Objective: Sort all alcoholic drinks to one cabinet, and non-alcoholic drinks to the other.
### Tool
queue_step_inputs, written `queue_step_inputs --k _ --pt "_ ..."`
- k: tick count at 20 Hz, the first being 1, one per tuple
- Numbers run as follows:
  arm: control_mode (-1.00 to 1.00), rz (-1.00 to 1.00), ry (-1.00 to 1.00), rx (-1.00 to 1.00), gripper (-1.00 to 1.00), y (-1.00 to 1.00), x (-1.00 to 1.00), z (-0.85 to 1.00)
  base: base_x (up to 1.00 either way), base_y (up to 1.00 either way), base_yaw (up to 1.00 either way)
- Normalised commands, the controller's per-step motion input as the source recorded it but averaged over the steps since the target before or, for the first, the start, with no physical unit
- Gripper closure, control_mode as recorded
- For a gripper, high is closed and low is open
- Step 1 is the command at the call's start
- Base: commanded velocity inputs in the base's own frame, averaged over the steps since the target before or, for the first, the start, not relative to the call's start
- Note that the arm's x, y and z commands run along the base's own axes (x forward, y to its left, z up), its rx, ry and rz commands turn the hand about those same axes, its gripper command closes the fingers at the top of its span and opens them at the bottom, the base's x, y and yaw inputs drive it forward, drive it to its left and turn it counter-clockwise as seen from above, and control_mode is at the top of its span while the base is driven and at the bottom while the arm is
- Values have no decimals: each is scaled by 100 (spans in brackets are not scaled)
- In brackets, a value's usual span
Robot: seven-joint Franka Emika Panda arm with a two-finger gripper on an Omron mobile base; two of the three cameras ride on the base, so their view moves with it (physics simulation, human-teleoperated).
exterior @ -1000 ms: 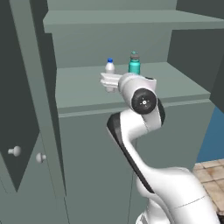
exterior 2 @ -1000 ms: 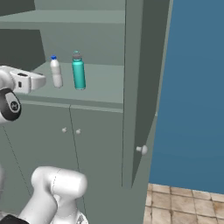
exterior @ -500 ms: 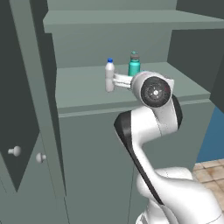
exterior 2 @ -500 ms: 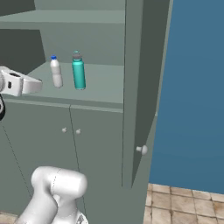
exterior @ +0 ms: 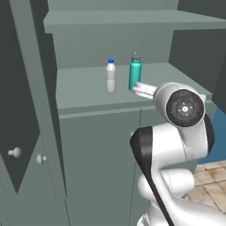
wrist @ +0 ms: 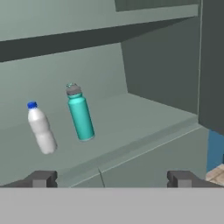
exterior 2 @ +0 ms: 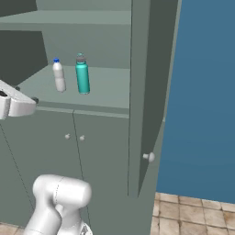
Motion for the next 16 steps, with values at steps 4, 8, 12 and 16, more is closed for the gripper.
queue_step_inputs --k 4,8,12,16 --pt "-100 -11 2 3 -100 -13 -64 0 0 0 0" --pt "-100 -10 4 1 -100 -10 -57 0 0 0 0" --pt "-100 -8 5 0 -100 -5 -37 0 0 0 0" --pt "-100 0 0 0 -100 0 0 0 0 0 0"
